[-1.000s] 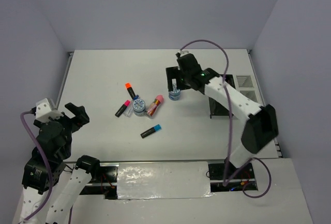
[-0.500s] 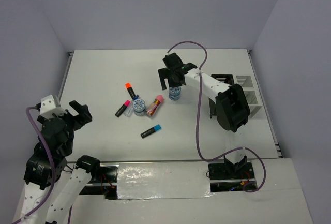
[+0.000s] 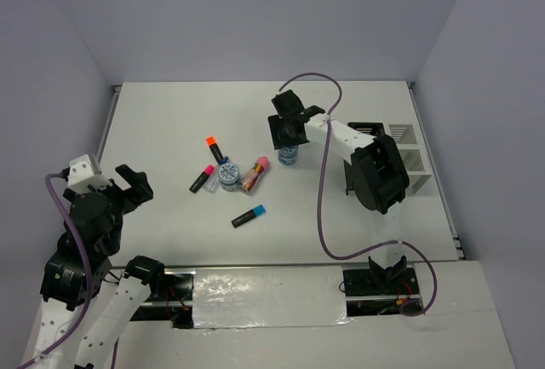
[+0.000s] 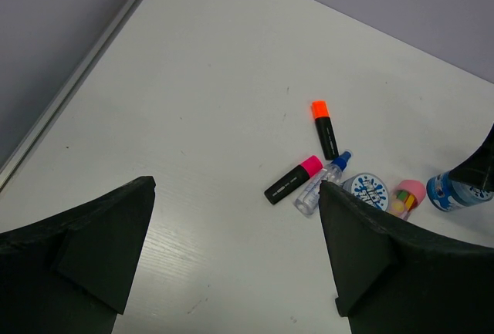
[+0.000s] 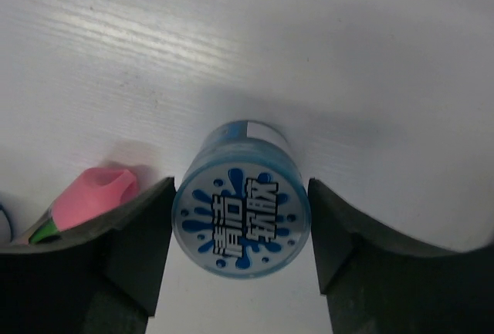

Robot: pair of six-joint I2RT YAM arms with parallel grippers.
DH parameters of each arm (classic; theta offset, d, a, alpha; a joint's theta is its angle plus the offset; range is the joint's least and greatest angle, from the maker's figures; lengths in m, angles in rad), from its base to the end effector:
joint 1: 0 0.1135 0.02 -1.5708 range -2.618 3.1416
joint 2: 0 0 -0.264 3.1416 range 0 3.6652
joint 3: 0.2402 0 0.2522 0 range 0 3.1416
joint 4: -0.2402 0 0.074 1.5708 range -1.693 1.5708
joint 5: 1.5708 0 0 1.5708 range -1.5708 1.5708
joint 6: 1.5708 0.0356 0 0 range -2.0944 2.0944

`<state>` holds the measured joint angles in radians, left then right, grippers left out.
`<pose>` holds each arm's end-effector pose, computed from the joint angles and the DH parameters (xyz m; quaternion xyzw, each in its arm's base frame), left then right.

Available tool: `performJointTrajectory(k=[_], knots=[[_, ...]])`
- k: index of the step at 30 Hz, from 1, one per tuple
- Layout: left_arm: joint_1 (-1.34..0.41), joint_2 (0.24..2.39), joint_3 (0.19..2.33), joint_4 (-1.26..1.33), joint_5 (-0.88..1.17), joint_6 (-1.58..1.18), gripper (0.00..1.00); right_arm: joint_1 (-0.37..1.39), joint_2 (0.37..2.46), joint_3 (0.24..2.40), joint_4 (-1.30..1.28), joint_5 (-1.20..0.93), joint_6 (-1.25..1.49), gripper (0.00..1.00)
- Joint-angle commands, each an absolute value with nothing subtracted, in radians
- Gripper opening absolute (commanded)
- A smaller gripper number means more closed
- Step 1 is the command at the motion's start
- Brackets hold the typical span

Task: Sort the stationery into containers
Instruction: Pick up the stationery from the center of the board, then place the stationery in the storage box.

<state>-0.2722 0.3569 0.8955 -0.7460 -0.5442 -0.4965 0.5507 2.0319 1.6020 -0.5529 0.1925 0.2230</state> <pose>0.0573 0.0031 0.3614 -0.2520 0.7243 -0.0341 0.6409 0.3833 0.2274 0.2117 -0.1279 0.9444 0.0236 0.3018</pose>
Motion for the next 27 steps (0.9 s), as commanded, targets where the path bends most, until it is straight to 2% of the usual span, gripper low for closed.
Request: performJointTrajectory(k=[1,3,5,6,12,17,20,27], knots=[[-0.273,0.362,0.893,-0.699,-0.537,-0.471,0.99,0.543,2.034,1.595,-0.511,0.18,0.224,0.63],[-0.273,0.362,0.893,-0.699,-0.537,-0.471,0.99,0.541,2.023,1.592,-0.509,0.161,0.222,0.51],[-0.273,0.361,0.893,-0.699,-0.535,-0.469,0.99,0.541,2.0,1.592,-0.515,0.152,0.222,0.08],[-0.273,0.36,0.893,-0.698,-0.537,-0.469,0.99,0.541,1.988,1.591,-0.518,0.152,0.227,0.0],[-0.273,0.361,0.894,-0.699,-0.538,-0.471,0.99,0.511,1.708,1.571,-0.514,0.13,0.218,0.0],[-0.273,0.347,0.893,-0.7,-0.537,-0.471,0.99,0.381,1.521,1.549,-0.589,0.185,0.212,0.0],[-0.273,0.344,0.891,-0.696,-0.537,-0.471,0.99,0.226,1.456,1.491,-0.589,0.181,0.227,0.0],[-0.273,0.35,0.891,-0.696,-0.531,-0.469,0.99,0.026,1.399,1.401,-0.482,0.135,0.258,0.0]])
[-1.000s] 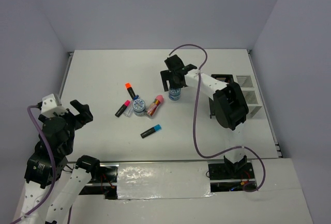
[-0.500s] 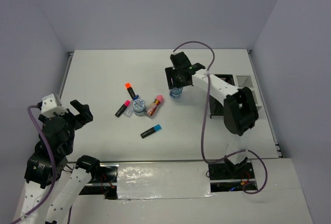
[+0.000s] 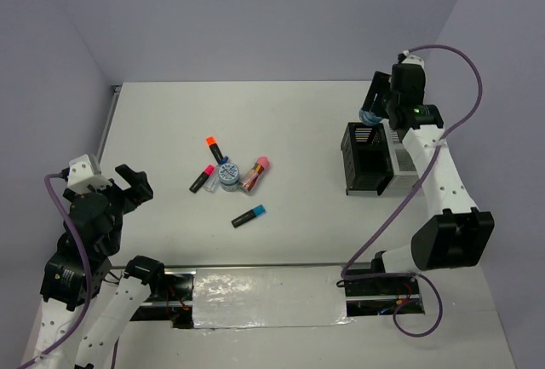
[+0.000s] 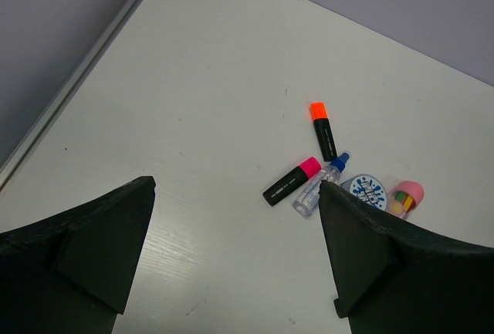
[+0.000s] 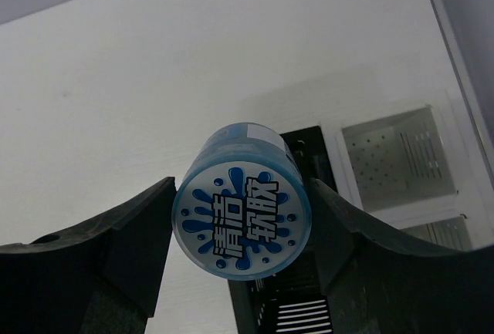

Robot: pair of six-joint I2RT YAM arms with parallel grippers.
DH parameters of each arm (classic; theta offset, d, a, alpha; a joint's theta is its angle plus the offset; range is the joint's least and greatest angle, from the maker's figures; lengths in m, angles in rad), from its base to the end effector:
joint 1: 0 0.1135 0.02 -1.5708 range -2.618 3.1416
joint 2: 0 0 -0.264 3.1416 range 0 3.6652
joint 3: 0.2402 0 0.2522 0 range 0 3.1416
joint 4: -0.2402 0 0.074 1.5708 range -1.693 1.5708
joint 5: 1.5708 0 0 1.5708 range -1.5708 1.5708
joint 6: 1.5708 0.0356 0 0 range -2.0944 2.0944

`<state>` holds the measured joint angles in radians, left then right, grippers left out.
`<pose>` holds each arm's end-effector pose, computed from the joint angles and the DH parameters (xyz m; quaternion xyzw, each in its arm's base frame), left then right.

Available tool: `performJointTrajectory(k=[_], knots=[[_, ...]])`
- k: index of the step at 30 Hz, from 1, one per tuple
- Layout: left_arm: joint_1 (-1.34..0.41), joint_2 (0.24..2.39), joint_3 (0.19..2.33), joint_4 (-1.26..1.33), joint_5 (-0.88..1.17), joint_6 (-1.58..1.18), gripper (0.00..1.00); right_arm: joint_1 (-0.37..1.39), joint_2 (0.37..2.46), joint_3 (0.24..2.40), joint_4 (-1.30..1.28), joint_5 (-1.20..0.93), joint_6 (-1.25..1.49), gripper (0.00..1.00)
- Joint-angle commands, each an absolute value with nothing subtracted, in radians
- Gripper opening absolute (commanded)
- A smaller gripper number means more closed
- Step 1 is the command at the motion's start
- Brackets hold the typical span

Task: Sort the stationery into containers
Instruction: Place the stationery in the storage box.

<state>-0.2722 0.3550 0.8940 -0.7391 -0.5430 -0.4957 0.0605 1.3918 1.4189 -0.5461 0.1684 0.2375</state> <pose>0.0572 0.0031 0.3617 -0.2518 0.7223 -0.0359 0.6431 0.3108 0.0128 0.3858 0.1182 0.8547 0.0023 0.5055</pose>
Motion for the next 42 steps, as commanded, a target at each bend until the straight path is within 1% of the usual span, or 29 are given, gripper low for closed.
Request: performJointTrajectory(k=[1,5,11,16,23,42], knots=[[-0.273,0.348,0.891,-0.696,-0.534,-0.469,0.99,0.02,1.405,1.402,-0.479,0.132,0.259,0.0],[-0.273,0.345,0.89,-0.698,-0.534,-0.469,0.99,0.008,1.437,1.407,-0.472,0.104,0.255,0.0],[-0.273,0.345,0.891,-0.696,-0.531,-0.468,0.99,0.008,1.471,1.352,-0.451,0.104,0.258,0.0],[-0.273,0.344,0.891,-0.695,-0.531,-0.468,0.99,0.008,1.448,1.292,-0.433,0.126,0.261,0.0],[-0.273,0.344,0.891,-0.696,-0.532,-0.469,0.99,0.008,1.445,1.282,-0.462,0.16,0.255,0.0],[-0.273,0.344,0.89,-0.696,-0.534,-0.469,0.99,0.008,1.401,1.273,-0.532,0.147,0.261,0.0]])
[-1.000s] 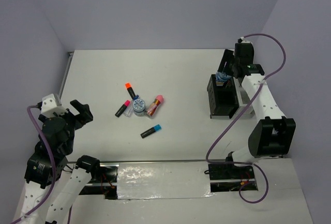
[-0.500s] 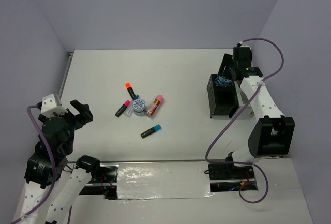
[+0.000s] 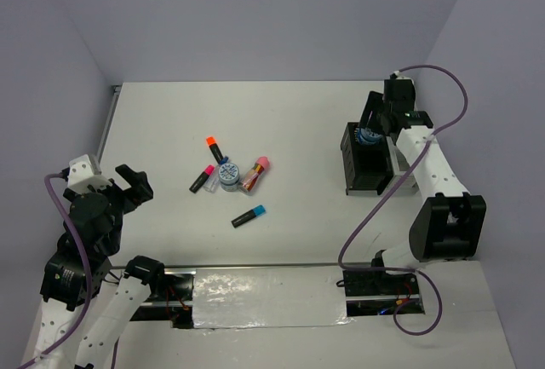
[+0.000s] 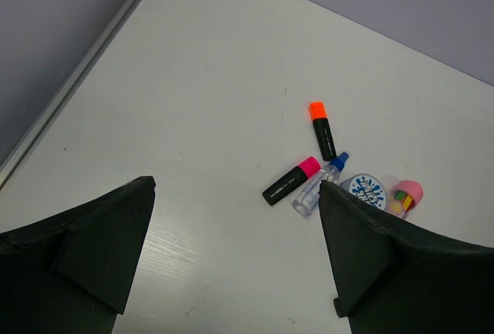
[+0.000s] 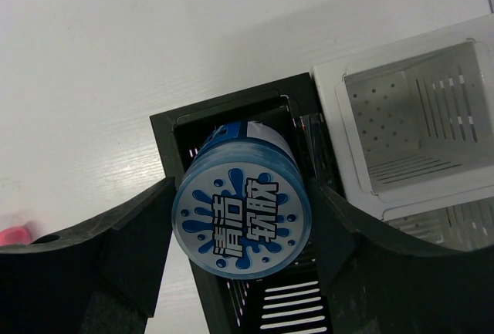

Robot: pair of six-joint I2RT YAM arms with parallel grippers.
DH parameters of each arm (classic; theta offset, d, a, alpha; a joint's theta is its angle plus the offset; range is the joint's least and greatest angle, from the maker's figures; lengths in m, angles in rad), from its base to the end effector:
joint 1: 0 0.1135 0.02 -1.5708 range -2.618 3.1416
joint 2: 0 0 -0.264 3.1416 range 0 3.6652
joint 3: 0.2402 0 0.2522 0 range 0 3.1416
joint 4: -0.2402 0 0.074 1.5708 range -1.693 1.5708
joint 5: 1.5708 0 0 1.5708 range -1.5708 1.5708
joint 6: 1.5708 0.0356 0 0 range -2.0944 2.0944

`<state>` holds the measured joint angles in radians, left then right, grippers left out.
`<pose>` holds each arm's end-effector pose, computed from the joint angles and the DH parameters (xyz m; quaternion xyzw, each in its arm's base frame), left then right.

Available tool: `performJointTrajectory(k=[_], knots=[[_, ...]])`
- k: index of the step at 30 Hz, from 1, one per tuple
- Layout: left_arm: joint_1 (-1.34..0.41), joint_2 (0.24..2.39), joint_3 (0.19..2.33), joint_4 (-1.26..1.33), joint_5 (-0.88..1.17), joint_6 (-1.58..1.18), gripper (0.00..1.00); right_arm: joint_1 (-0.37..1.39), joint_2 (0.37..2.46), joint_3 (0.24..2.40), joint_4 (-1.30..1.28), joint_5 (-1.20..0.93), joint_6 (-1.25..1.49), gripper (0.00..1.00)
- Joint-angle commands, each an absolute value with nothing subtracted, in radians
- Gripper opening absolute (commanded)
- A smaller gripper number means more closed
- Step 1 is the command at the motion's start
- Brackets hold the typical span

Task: Sort the stationery into containers
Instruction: Place the stationery in the storage box, then pick up the stationery from the center of the board.

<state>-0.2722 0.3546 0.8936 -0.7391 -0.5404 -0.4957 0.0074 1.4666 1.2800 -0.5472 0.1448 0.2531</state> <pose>0.0572 0.0030 0.3616 -0.2511 0.7226 -0.0369 0.6430 0.3255 -0.0027 0.3164 0.1409 0.9008 -0.0129 0.4105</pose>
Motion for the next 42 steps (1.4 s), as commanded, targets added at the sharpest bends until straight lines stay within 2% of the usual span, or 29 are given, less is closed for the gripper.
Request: performJointTrajectory(k=[1,3,5,9,10,13,19,22,24,26,30,36,42], knots=[[-0.273,0.344,0.888,-0.696,-0.534,-0.469,0.99,0.008,1.394,1.27,-0.525,0.147,0.261,0.0],[-0.273,0.344,0.888,-0.695,-0.532,-0.471,0.99,0.008,1.397,1.272,-0.526,0.144,0.258,0.0],[-0.273,0.347,0.89,-0.693,-0.532,-0.469,0.99,0.008,1.416,1.282,-0.537,0.143,0.255,0.05],[-0.273,0.345,0.888,-0.693,-0.532,-0.469,0.99,0.008,1.442,1.312,-0.561,0.144,0.259,0.63],[-0.273,0.345,0.888,-0.695,-0.532,-0.469,0.99,0.008,1.44,1.313,-0.563,0.146,0.261,0.68],[-0.273,0.348,0.89,-0.695,-0.531,-0.469,0.99,0.008,1.439,1.321,-0.564,0.149,0.258,0.99],[-0.273,0.351,0.888,-0.695,-0.529,-0.469,0.99,0.017,1.448,1.376,-0.591,0.127,0.244,1.0],[-0.273,0.353,0.891,-0.696,-0.537,-0.472,0.99,0.158,1.431,1.353,-0.551,0.095,0.227,1.0],[-0.273,0.357,0.893,-0.704,-0.563,-0.479,0.99,0.348,1.434,1.321,-0.487,0.06,0.206,1.0],[-0.27,0.365,0.899,-0.721,-0.586,-0.497,0.99,0.528,1.468,1.304,-0.407,0.049,0.187,1.0],[-0.267,0.397,0.911,-0.768,-0.679,-0.552,0.99,0.743,1.578,1.32,-0.27,0.078,0.158,1.0],[-0.265,0.439,0.91,-0.756,-0.643,-0.528,0.99,0.873,1.818,1.497,-0.235,0.097,0.111,1.0],[-0.265,0.44,0.907,-0.744,-0.615,-0.515,0.99,0.919,1.994,1.634,-0.274,0.054,0.063,1.0]])
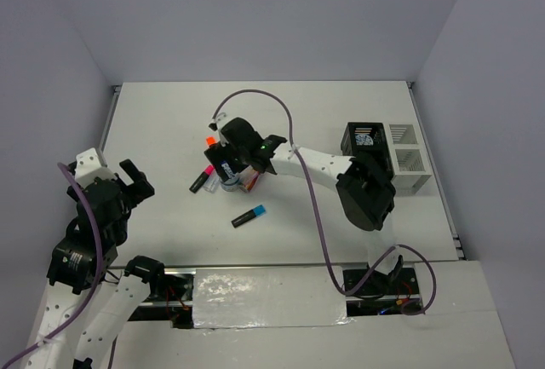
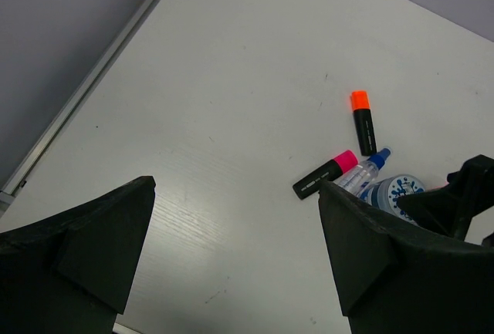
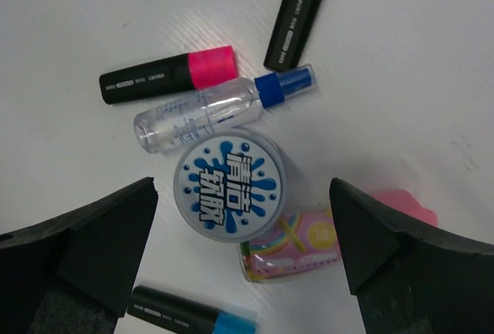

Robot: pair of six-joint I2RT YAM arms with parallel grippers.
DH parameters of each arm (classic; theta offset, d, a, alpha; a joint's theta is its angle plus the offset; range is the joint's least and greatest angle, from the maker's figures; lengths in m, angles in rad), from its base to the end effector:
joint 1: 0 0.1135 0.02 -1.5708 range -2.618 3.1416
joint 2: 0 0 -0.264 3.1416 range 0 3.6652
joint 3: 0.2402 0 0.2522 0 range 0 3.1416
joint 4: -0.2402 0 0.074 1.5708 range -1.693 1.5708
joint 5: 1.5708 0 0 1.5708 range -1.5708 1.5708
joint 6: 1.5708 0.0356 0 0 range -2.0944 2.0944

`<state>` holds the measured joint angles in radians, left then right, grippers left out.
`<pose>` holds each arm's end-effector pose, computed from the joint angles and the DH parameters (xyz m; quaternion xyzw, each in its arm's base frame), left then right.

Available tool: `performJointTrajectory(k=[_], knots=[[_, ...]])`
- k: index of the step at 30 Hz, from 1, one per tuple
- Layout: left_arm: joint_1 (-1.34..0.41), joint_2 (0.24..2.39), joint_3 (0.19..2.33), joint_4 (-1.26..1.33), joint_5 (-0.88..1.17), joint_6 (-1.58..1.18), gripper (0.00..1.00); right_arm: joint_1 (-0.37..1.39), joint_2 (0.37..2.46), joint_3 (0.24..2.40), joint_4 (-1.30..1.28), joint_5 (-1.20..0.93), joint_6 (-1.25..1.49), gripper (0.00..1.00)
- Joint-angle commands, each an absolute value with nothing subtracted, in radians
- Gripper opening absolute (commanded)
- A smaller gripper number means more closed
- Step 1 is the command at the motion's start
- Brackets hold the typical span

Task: Sort the stationery into containers
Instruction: Pick up the stationery from the center of the board.

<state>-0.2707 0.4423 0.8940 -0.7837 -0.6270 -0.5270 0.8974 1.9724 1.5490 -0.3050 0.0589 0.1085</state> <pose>0.0758 0.0007 0.3539 -0.2765 0.7453 0.0169 0.6064 0.2841 0.3527 0.2376 -0.3394 0.8468 0.1734 0.3710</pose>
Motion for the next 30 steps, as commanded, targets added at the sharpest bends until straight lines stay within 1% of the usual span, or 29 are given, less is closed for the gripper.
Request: performJointTrajectory(k=[1,18,20,21,22,23,24,25,26,27,28,29,30], knots=[[-0.265,0.439,0.907,-0.742,-0.611,-0.512,0.99,0.922,2.003,1.652,-0.281,0.054,0.06,1.0],[-0.265,0.423,0.9,-0.729,-0.586,-0.5,0.99,0.956,2.108,1.666,-0.333,0.121,0.054,0.99],[-0.265,0.423,0.9,-0.727,-0.583,-0.497,0.99,0.956,2.115,1.674,-0.341,0.124,0.057,0.98],[-0.265,0.423,0.902,-0.727,-0.583,-0.497,0.99,0.957,2.121,1.675,-0.344,0.127,0.06,0.95],[-0.265,0.423,0.9,-0.727,-0.583,-0.499,0.99,0.957,2.121,1.675,-0.344,0.123,0.058,0.9],[-0.265,0.423,0.9,-0.726,-0.581,-0.499,0.99,0.957,2.121,1.675,-0.344,0.121,0.06,0.81],[-0.267,0.422,0.9,-0.724,-0.581,-0.496,0.99,0.959,2.12,1.671,-0.342,0.129,0.064,0.64],[-0.265,0.42,0.9,-0.724,-0.58,-0.497,0.99,0.963,2.109,1.666,-0.336,0.13,0.063,0.58],[-0.265,0.42,0.899,-0.724,-0.578,-0.495,0.99,0.965,2.103,1.663,-0.334,0.132,0.061,0.5],[-0.265,0.42,0.899,-0.724,-0.58,-0.495,0.99,0.965,2.089,1.664,-0.336,0.133,0.061,0.44],[-0.265,0.419,0.899,-0.723,-0.58,-0.495,0.99,0.966,2.083,1.667,-0.345,0.133,0.061,0.36],[-0.265,0.419,0.899,-0.724,-0.578,-0.494,0.99,0.969,2.076,1.675,-0.351,0.14,0.061,0.13],[-0.265,0.417,0.899,-0.723,-0.578,-0.494,0.99,0.974,2.056,1.674,-0.354,0.168,0.067,0.0]])
